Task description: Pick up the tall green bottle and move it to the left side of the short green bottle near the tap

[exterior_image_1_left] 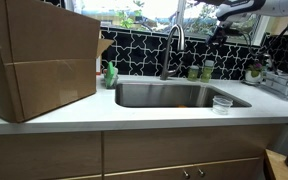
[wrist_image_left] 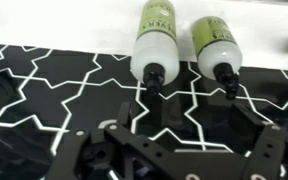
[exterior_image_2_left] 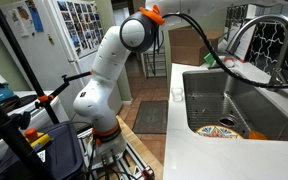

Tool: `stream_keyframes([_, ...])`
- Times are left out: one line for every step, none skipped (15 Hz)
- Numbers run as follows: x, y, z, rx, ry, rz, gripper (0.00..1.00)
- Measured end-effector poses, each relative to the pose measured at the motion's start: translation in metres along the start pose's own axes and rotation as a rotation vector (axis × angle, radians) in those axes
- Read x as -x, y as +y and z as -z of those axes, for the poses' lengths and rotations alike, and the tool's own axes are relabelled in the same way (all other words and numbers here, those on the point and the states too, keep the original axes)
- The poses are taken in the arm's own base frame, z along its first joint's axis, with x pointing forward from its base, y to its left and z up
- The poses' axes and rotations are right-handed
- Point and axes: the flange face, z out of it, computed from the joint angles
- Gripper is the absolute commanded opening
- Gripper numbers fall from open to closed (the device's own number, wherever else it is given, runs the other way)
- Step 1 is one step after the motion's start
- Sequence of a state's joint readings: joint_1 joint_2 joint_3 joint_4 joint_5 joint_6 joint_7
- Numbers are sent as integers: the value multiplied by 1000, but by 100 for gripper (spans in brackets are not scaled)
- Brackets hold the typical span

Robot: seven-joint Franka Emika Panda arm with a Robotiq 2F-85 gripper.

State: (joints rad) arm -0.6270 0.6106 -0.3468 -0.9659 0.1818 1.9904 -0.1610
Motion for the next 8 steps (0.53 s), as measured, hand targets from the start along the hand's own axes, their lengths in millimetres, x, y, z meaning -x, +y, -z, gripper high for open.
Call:
stream_keyframes([4,12,-4,9,-17,-24,99])
stream_keyframes([8,22,-10,15,-37,-45,100])
stream_keyframes([13,30,-18,11,-55,-62,100])
stream_keyframes([17,35,-26,0,-69,-77,100])
stream_keyframes([20,38,-34,-13,-83,-89,100])
stream_keyframes([23,40,-42,-24,-94,-99,100])
stream_keyframes([25,41,-49,-35,-102,-108,100])
stream_keyframes([27,41,-54,-47,-105,-116,100])
